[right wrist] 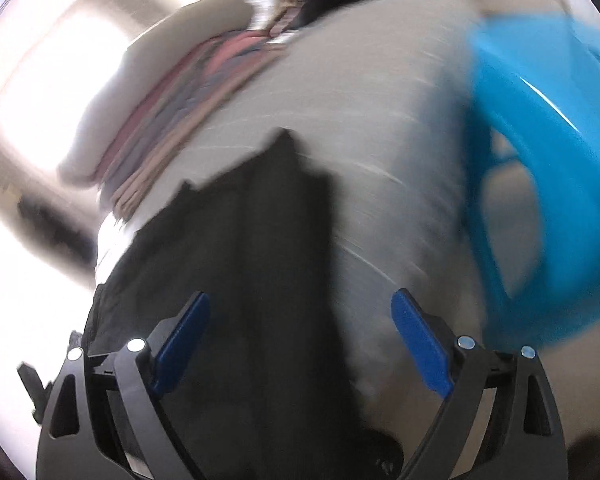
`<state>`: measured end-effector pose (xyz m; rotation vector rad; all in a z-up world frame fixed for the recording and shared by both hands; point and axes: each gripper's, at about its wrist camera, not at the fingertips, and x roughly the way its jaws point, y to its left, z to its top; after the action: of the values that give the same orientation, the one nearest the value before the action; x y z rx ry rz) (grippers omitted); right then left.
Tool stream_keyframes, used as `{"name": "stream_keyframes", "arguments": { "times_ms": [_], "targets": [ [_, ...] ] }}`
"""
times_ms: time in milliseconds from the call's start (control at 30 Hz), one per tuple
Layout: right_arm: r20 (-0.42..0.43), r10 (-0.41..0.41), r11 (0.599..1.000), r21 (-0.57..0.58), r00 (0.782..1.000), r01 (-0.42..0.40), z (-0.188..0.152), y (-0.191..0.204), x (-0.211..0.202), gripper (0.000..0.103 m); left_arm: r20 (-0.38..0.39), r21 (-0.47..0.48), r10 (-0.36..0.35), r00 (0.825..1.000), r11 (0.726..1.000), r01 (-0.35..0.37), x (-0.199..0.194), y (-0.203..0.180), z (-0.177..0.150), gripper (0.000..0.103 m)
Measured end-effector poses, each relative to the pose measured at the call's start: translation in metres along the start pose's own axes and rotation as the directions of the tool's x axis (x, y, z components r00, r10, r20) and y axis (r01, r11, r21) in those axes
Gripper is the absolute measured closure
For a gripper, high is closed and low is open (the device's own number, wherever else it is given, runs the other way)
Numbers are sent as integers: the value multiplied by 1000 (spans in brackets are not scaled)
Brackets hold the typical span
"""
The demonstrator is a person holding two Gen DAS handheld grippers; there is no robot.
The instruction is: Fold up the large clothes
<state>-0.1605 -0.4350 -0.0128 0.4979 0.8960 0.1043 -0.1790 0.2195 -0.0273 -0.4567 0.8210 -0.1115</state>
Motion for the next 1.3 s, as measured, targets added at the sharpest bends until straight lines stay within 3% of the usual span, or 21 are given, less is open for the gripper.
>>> {"name": "stream_keyframes", "arguments": {
  "times_ms": [100, 133, 200, 267, 333, 467, 533, 700, 867, 967, 1000, 1033, 1067, 1100, 1133, 1300],
  "targets": [
    [-42, 43, 992, 121, 998, -38, -24, -41, -7, 15, -6, -194, -87, 996, 977, 84, -30, 40, -21, 16],
    [-51, 86, 983, 167, 995, -76, -32, -53, -9, 15, -4, -301, -131, 991, 946, 123, -40, 62, -31, 16],
    [-42, 178, 955, 250, 983, -162, -45, -71, -13, 15, -2, -412, -175, 985, 897, 159, -48, 86, -46, 16],
    [-28, 291, 904, 336, 956, -265, -57, -83, -10, 15, -15, -474, -180, 984, 867, 151, -52, 101, -59, 16],
    [-33, 356, 867, 385, 934, -317, -64, -87, -4, 15, -13, -487, -186, 982, 859, 157, -49, 105, -65, 16],
    [-57, 406, 846, 402, 912, -351, -70, -78, -1, 14, -51, -546, -230, 972, 821, 166, -32, 102, -73, 16],
    [-56, 468, 814, 415, 882, -406, -72, -74, 3, 13, -53, -547, -225, 973, 822, 161, -24, 100, -72, 16],
    [-81, 483, 811, 415, 872, -411, -70, -65, 13, 13, -41, -571, -231, 972, 804, 167, 4, 95, -62, 16],
    [-82, 504, 804, 408, 860, -433, -66, -58, 24, 13, -30, -564, -213, 977, 810, 160, 15, 83, -58, 17],
    [-75, 525, 795, 398, 848, -458, -65, -56, 27, 14, -26, -555, -186, 982, 820, 141, 14, 81, -57, 39],
    [-70, 534, 796, 378, 843, -473, -64, -52, 26, 17, -15, -553, -191, 981, 819, 151, 12, 83, -57, 51],
    [-69, 515, 816, 343, 854, -464, -62, -48, 23, 33, -11, -549, -192, 981, 821, 155, 11, 84, -56, 62],
    [-84, 469, 849, 317, 879, -423, -60, -44, 21, 50, -3, -543, -198, 980, 824, 164, 10, 85, -53, 68],
    [-82, 456, 856, 313, 886, -411, -60, -44, 19, 59, 10, -533, -211, 977, 826, 184, 6, 85, -50, 75],
    [-69, 477, 840, 328, 876, -432, -59, -45, 16, 69, 22, -521, -223, 975, 829, 202, 2, 85, -45, 79],
    [-32, 521, 830, 251, 853, -498, -41, -11, -20, 74, 106, -412, -268, 958, 865, 288, -34, 69, 0, 84]
  ]
}}
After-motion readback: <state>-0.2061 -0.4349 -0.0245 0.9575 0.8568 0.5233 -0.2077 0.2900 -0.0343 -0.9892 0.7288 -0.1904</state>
